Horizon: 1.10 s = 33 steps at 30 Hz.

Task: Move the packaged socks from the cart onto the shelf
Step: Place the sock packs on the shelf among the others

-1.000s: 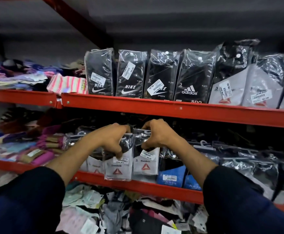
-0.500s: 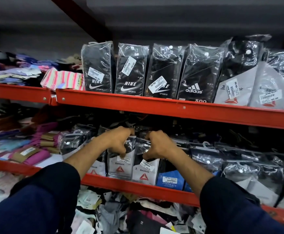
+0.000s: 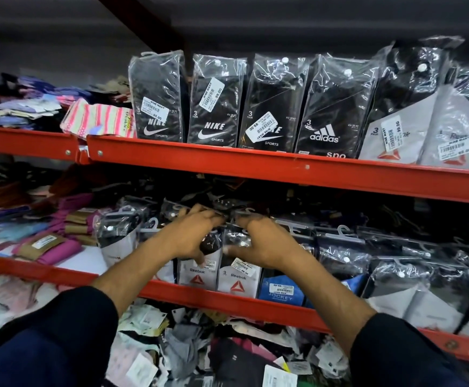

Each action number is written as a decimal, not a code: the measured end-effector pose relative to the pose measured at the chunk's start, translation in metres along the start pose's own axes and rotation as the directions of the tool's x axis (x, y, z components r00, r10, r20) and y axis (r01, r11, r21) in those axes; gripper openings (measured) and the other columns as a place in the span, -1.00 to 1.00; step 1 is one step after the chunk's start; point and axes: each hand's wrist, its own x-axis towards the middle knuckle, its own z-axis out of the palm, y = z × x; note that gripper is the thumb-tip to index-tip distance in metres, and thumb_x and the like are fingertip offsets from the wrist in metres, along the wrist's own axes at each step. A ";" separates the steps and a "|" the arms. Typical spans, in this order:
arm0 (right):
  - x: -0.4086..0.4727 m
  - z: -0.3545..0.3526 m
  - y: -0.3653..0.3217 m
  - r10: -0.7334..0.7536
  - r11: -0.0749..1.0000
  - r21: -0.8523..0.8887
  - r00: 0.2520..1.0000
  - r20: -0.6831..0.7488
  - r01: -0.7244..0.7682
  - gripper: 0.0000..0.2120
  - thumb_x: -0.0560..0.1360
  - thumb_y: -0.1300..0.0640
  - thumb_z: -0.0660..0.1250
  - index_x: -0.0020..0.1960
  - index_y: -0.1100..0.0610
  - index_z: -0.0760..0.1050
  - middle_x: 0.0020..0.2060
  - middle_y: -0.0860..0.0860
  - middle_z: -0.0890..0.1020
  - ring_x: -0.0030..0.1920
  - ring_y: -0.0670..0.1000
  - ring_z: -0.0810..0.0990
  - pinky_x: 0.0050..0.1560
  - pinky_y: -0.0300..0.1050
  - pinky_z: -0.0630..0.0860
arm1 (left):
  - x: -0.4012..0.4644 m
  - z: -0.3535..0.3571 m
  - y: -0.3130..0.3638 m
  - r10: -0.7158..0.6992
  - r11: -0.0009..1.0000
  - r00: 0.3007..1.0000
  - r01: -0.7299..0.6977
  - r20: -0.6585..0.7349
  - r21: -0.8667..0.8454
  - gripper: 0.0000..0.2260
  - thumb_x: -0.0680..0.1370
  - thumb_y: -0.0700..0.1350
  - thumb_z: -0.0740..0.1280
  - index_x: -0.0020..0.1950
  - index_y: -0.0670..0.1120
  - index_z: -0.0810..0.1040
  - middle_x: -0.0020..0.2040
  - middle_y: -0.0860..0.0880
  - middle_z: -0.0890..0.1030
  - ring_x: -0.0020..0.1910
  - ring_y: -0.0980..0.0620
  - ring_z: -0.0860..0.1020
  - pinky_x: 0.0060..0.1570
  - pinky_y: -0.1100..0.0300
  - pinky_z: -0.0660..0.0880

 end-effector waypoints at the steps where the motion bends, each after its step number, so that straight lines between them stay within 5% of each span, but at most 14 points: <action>1: -0.002 0.000 -0.002 0.001 1.000 0.002 0.999 -0.041 -0.001 -0.41 0.53 -0.25 0.31 0.41 0.12 0.44 0.32 0.08 0.60 0.28 0.16 0.57 0.16 0.06 0.56 | -0.004 -0.001 0.001 -0.009 1.000 1.000 0.010 -0.016 0.007 0.00 0.23 0.06 0.65 0.56 -0.03 0.23 0.48 -0.01 0.39 0.42 -0.15 0.33 0.37 -0.17 0.36; 6: -0.010 0.011 -0.012 0.043 0.996 -0.066 0.990 -0.137 -0.052 -0.68 0.64 0.01 0.23 0.31 0.15 0.46 0.25 0.13 0.61 0.19 0.24 0.60 0.03 0.07 0.54 | -0.017 0.005 0.004 -0.039 0.999 0.986 0.037 -0.162 -0.010 -0.36 0.45 -0.21 0.48 0.50 -0.01 0.36 0.41 -0.04 0.51 0.34 -0.13 0.47 0.32 -0.09 0.46; 10: -0.013 0.028 -0.010 0.079 0.995 -0.040 0.980 -0.180 -0.088 -0.75 0.62 0.18 0.26 0.29 0.12 0.48 0.19 0.12 0.64 0.10 0.21 0.63 -0.07 0.02 0.52 | -0.022 0.015 0.007 -0.058 0.998 0.959 0.045 -0.277 -0.054 -0.41 0.44 -0.37 0.41 0.42 0.00 0.44 0.36 -0.03 0.58 0.30 -0.11 0.52 0.24 -0.05 0.52; 18: -0.015 0.044 -0.005 0.052 0.998 -0.006 0.970 -0.238 -0.055 -0.53 0.62 0.22 0.29 0.51 0.09 0.33 0.42 0.06 0.51 0.40 0.11 0.48 0.38 0.02 0.42 | -0.026 0.029 0.007 -0.147 0.964 0.920 0.051 -0.364 -0.259 -0.35 0.35 -0.55 0.30 0.33 -0.02 0.51 0.29 -0.09 0.63 0.24 -0.09 0.58 0.24 -0.03 0.54; 20: -0.017 0.046 -0.002 0.022 0.999 -0.025 0.970 -0.241 -0.029 -0.52 0.64 0.20 0.26 0.54 0.11 0.29 0.49 0.07 0.44 0.50 0.11 0.37 0.52 0.00 0.23 | -0.027 0.028 0.009 -0.153 0.957 0.918 0.045 -0.366 -0.288 -0.33 0.35 -0.55 0.27 0.36 -0.03 0.50 0.30 -0.12 0.61 0.30 -0.13 0.54 0.29 -0.02 0.51; 22: -0.026 0.047 0.000 -0.017 0.998 -0.070 0.961 -0.275 -0.002 -0.53 0.68 0.11 0.16 0.57 0.14 0.24 0.55 0.09 0.36 0.58 0.10 0.22 0.62 0.01 -0.01 | -0.030 0.027 0.018 -0.174 0.949 0.916 0.059 -0.361 -0.308 -0.29 0.38 -0.52 0.27 0.47 -0.04 0.40 0.40 -0.15 0.54 0.47 -0.17 0.40 0.47 -0.06 0.36; 27: -0.061 0.052 0.016 0.118 0.978 -0.104 0.891 -0.438 -0.180 -0.50 0.69 0.03 -0.03 0.59 0.17 0.18 0.59 0.13 0.24 0.63 0.14 0.05 0.61 0.19 -0.04 | -0.031 0.033 0.045 -0.146 0.947 0.915 0.019 -0.376 -0.321 -0.42 0.62 -0.11 0.26 0.61 0.04 0.14 0.60 -0.06 0.29 0.59 -0.20 0.17 0.58 -0.19 0.07; 33: -0.068 0.062 0.032 0.172 0.972 -0.082 0.905 -0.388 -0.220 -0.45 0.66 0.01 -0.15 0.60 0.15 0.17 0.58 0.13 0.26 0.62 0.13 0.11 0.61 0.12 -0.12 | -0.022 0.052 0.051 -0.175 0.936 0.885 0.014 -0.431 -0.350 -0.56 0.65 0.05 0.23 0.53 0.06 0.32 0.52 -0.02 0.42 0.52 -0.13 0.30 0.58 -0.20 0.04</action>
